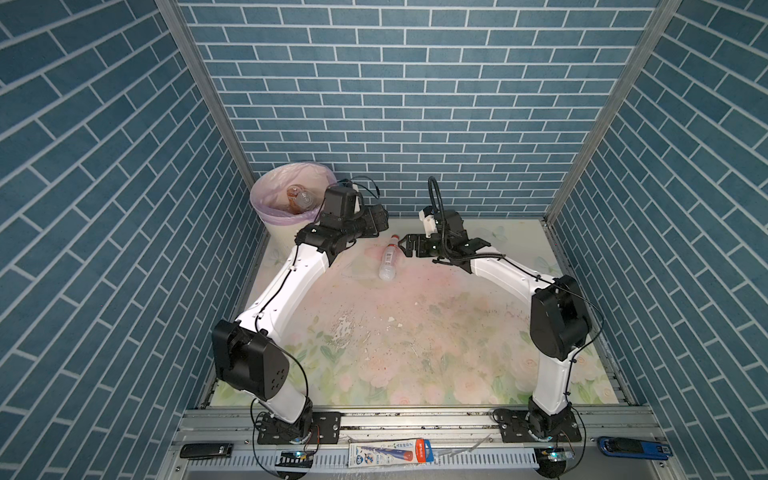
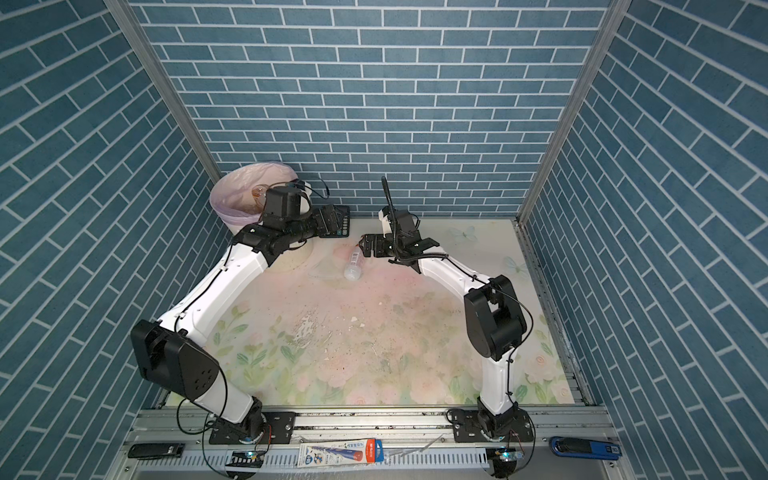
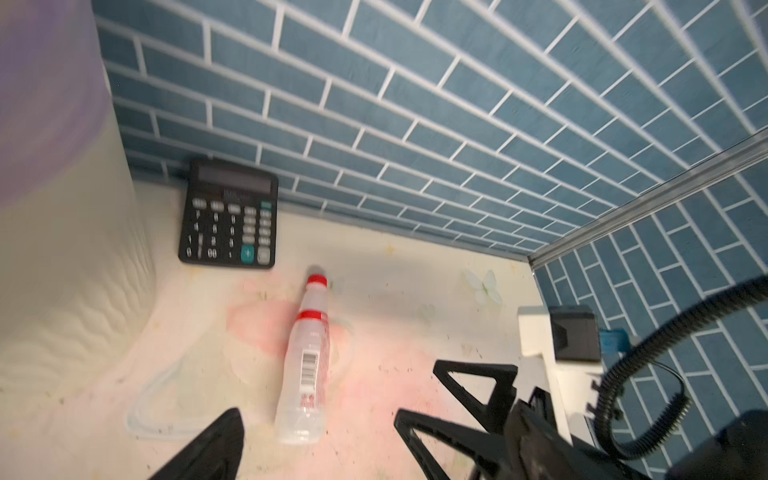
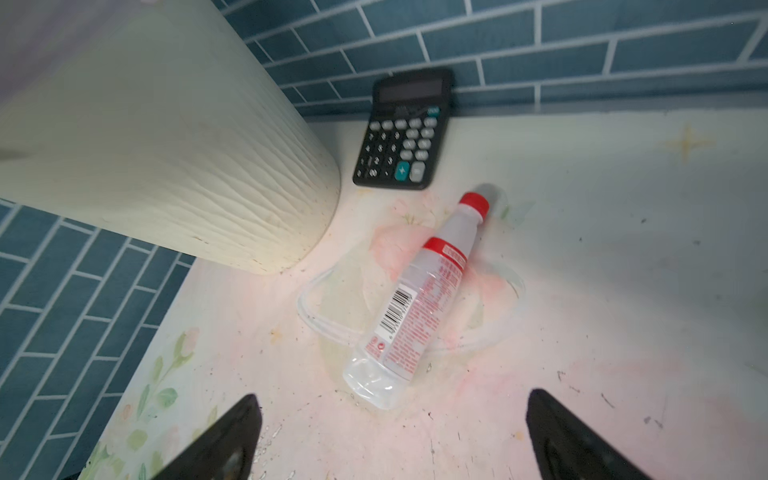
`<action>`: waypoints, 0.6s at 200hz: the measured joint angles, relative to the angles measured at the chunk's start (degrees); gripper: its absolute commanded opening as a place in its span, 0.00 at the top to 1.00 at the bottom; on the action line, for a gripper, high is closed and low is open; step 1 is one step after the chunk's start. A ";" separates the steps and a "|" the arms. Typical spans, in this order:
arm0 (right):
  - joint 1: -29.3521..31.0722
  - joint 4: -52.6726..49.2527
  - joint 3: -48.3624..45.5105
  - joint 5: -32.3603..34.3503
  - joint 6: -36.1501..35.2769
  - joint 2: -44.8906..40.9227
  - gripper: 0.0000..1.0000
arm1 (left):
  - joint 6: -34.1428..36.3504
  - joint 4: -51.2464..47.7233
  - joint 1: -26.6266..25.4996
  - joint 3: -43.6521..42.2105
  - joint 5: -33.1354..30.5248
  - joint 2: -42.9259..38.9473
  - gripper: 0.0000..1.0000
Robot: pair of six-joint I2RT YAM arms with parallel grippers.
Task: Throw the plastic bottles in the bin
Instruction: 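Lower the right gripper to the red-capped white-labelled bottle while the left gripper returns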
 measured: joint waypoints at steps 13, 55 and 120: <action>0.02 -0.02 -0.04 -0.24 1.29 2.21 0.01 | -1.64 0.59 -0.24 -3.80 0.35 -0.52 0.01; 0.52 -1.14 0.87 -0.61 3.89 7.50 0.03 | -5.49 3.17 -0.59 -15.82 1.29 -6.25 0.01; 2.40 -4.70 9.81 -0.72 6.29 17.18 0.05 | -8.98 8.04 -0.39 -24.70 3.43 -8.57 0.01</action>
